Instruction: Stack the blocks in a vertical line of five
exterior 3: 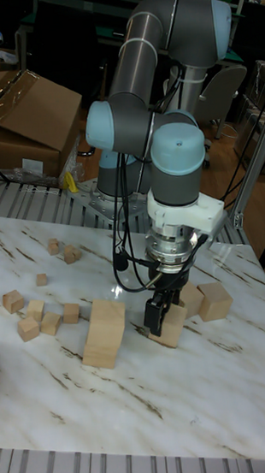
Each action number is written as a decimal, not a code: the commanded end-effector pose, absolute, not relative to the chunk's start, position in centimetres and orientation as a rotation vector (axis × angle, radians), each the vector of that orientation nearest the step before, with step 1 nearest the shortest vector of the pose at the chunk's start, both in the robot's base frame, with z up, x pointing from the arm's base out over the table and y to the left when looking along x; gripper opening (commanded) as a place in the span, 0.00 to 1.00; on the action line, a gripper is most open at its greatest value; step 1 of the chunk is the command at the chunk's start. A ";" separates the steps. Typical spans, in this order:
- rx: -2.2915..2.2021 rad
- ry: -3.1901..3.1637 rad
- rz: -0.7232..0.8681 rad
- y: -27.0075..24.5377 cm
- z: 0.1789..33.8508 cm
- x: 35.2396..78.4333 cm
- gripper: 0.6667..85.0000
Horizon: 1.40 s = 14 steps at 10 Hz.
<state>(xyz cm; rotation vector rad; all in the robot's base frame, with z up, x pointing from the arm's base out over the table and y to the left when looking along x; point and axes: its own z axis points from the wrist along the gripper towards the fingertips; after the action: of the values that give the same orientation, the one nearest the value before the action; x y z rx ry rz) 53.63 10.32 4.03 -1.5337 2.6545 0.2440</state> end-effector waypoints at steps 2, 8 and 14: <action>-1.565 2.662 0.263 10.2 4.6 52.9 1.00; -1.607 2.667 0.323 10.7 3.9 51.3 1.00; -1.595 2.632 0.249 11.0 1.5 51.7 1.00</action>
<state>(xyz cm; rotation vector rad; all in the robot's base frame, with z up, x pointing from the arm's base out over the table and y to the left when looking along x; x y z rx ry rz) 51.43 10.78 2.05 -1.6112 2.6460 0.2597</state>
